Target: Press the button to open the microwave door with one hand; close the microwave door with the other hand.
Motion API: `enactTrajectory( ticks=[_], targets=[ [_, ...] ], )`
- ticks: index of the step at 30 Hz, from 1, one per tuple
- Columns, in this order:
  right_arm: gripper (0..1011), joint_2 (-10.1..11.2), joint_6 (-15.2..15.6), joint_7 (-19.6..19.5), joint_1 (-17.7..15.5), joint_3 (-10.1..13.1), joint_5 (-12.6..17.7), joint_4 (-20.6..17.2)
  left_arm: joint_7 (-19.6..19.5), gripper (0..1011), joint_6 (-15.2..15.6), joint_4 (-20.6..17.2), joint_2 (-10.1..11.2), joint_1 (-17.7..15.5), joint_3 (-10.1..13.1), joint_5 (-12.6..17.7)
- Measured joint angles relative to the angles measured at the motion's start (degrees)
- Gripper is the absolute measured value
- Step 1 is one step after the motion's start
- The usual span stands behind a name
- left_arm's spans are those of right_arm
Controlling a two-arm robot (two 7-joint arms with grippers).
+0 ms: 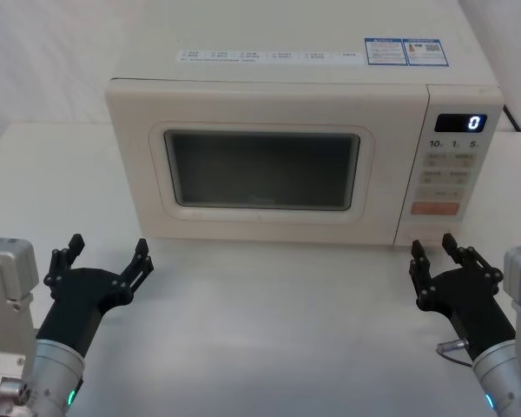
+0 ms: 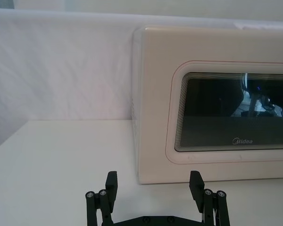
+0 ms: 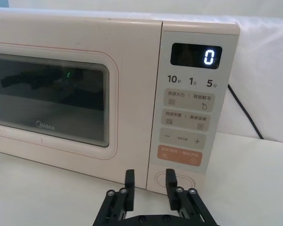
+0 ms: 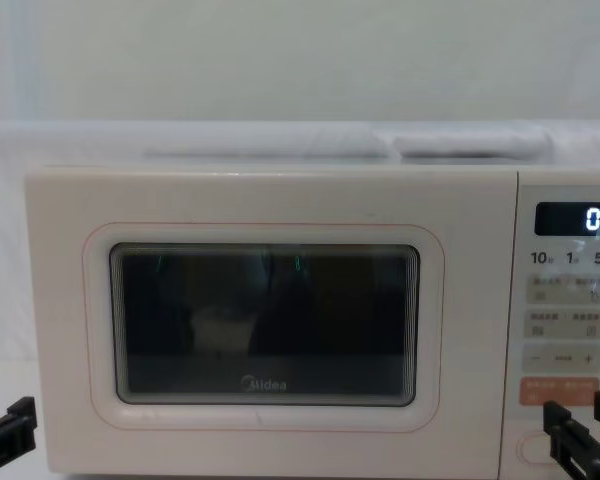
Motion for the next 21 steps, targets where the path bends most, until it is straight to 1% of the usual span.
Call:
enactTrajectory(
  ticks=[4,5,6,8,10,11,12,13,15,21],
  targets=[
    [345,0.0,0.0,0.0,0.0,0.0,0.0,0.0,0.0,1001,0.0,0.0,0.0,0.0,0.0,0.0],
    [275,0.0,0.0,0.0,0.0,0.0,0.0,0.0,0.0,1001,0.0,0.0,0.0,0.0,0.0,0.0],
    [261,0.0,0.0,0.0,0.0,0.0,0.0,0.0,0.0,1001,0.0,0.0,0.0,0.0,0.0,0.0],
    [177,0.0,0.0,0.0,0.0,0.0,0.0,0.0,0.0,1001,0.0,0.0,0.0,0.0,0.0,0.0],
    [141,0.0,0.0,0.0,0.0,0.0,0.0,0.0,0.0,1001,0.0,0.0,0.0,0.0,0.0,0.0],
    [105,0.0,0.0,0.0,0.0,0.0,0.0,0.0,0.0,1001,0.0,0.0,0.0,0.0,0.0,0.0],
    [105,0.0,0.0,0.0,0.0,0.0,0.0,0.0,0.0,1001,0.0,0.0,0.0,0.0,0.0,0.0],
    [48,0.0,0.0,0.0,0.0,0.0,0.0,0.0,0.0,1001,0.0,0.0,0.0,0.0,0.0,0.0],
    [0,0.0,0.0,0.0,0.0,0.0,0.0,0.0,0.0,1001,0.0,0.0,0.0,0.0,0.0,0.0],
    [0,0.0,0.0,0.0,0.0,0.0,0.0,0.0,0.0,1001,0.0,0.0,0.0,0.0,0.0,0.0]
  ],
)
